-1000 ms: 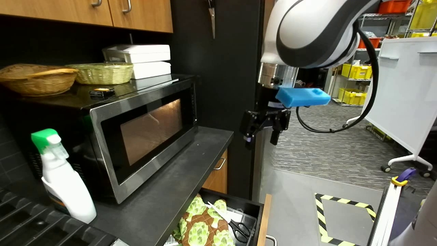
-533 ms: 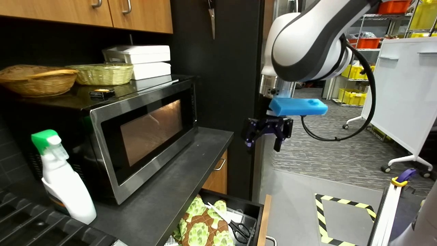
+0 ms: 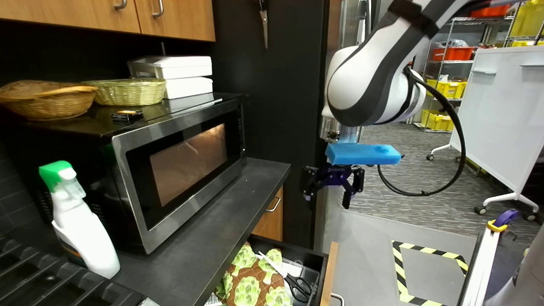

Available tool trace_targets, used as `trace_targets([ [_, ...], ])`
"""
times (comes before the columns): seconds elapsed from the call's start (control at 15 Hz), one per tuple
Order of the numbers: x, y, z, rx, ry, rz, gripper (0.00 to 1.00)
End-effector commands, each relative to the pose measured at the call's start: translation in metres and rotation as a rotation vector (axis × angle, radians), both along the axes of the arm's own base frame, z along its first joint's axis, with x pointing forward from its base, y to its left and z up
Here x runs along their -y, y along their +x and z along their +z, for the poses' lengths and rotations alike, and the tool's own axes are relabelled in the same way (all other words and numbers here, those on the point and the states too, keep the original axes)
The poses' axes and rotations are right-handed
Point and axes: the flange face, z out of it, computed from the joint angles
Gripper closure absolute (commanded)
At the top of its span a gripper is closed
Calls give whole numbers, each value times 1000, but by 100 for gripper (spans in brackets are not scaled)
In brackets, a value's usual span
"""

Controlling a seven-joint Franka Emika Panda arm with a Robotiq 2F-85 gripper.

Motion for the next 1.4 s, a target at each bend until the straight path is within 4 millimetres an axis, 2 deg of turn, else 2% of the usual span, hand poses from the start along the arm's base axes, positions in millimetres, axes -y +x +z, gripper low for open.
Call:
trace_targets([
  [0.0, -3, 0, -19, -15, 19, -74, 0],
  [0.53, -16, -4, -56, -13, 59, -233, 0],
  [1.0, -32, -26, -97, -90, 77, -365, 0],
  [1.33, -42, -42, -116, -137, 83, -426, 0],
])
